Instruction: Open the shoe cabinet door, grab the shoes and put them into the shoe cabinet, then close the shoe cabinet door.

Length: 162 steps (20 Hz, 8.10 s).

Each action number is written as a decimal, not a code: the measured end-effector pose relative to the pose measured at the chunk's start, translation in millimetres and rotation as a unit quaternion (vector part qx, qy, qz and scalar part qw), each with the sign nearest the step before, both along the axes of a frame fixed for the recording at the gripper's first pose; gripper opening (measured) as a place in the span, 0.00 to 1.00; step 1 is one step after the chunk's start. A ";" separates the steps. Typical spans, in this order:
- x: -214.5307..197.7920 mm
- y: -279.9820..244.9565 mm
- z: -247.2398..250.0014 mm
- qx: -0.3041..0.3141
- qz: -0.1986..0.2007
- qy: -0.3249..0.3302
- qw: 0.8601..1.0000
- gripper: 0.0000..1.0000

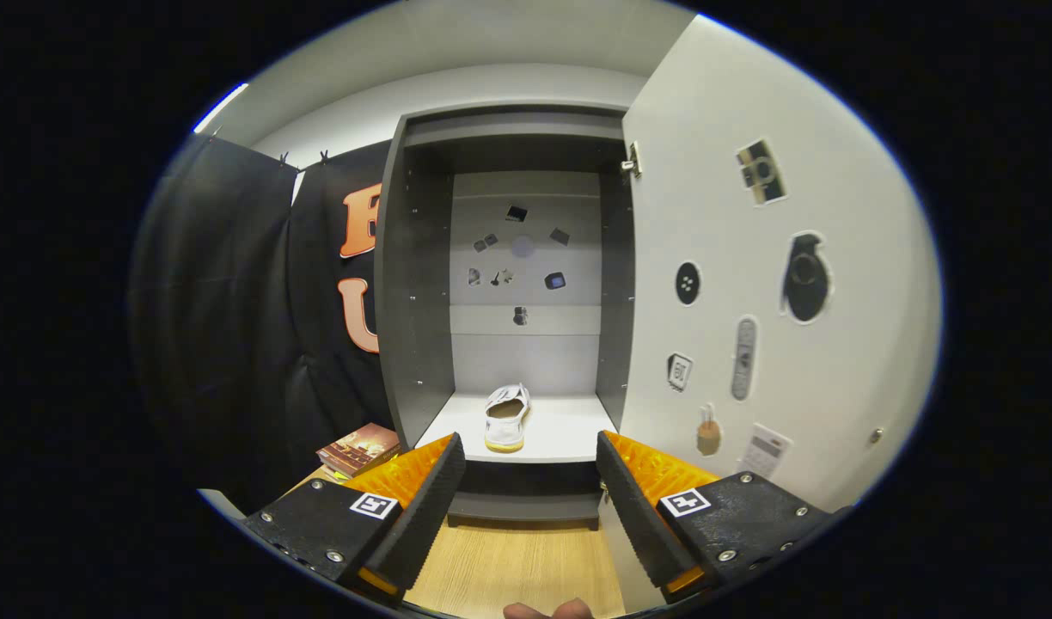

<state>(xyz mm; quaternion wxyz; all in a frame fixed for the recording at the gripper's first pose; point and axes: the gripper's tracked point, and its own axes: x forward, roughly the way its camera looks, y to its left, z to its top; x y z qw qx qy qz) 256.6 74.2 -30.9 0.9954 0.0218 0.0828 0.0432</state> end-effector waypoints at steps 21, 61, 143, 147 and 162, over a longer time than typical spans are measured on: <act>-102.1 -183.4 -18.8 0.050 -0.008 0.009 0.999 0.95; -23.6 39.2 -23.7 0.058 0.142 0.014 0.988 0.91; -158.0 -38.4 34.8 0.033 -0.057 -0.044 0.997 0.92; -176.1 -45.6 36.1 0.023 -0.069 -0.042 0.996 0.92; -183.1 -37.2 51.6 0.009 -0.080 -0.053 0.995 0.92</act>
